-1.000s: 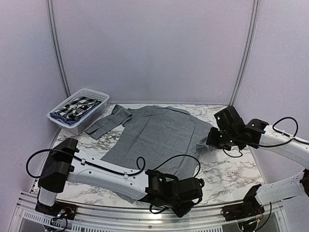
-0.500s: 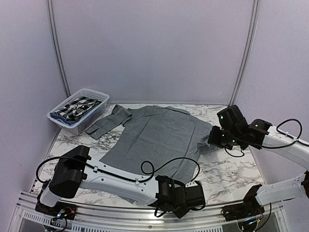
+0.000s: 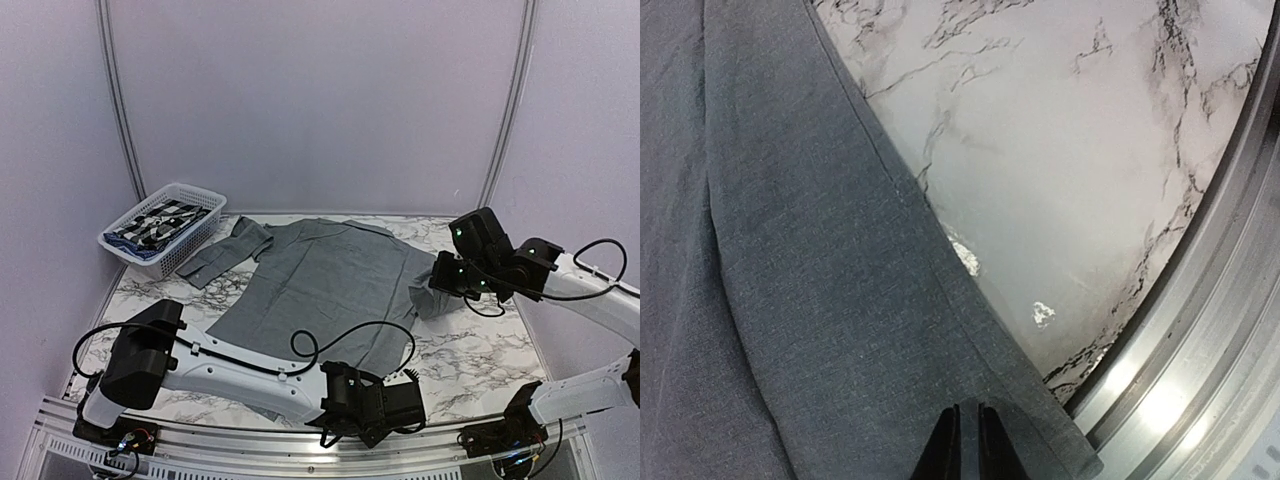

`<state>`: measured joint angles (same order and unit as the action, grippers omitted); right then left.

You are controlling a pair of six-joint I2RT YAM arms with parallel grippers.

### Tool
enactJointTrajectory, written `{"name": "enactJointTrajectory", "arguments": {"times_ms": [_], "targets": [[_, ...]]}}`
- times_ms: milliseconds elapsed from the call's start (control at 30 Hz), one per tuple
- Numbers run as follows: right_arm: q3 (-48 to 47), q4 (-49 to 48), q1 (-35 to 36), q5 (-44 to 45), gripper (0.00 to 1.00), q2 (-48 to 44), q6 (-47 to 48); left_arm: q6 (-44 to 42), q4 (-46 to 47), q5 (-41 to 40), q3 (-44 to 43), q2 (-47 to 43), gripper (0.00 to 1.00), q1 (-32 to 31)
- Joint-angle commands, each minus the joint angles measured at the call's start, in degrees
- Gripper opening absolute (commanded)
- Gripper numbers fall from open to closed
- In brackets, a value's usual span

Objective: Fold and stack the long sleeve shirts
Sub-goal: Pick up the shirt from the center of the board.

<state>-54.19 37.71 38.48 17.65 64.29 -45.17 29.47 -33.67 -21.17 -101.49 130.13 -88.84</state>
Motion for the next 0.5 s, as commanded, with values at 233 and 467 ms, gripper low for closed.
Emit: {"name": "enactJointTrajectory", "arguments": {"times_ms": [233,467], "targets": [[-2.78,-0.27,0.46,1.94,0.0,0.94,1.15,-2.56,0.44,1.67,-2.02,1.01,0.31,0.27],[-2.16,-0.2,0.47,1.87,0.0,0.79,0.78,-2.87,0.72,3.38,-1.78,1.54,0.34,0.2]]}}
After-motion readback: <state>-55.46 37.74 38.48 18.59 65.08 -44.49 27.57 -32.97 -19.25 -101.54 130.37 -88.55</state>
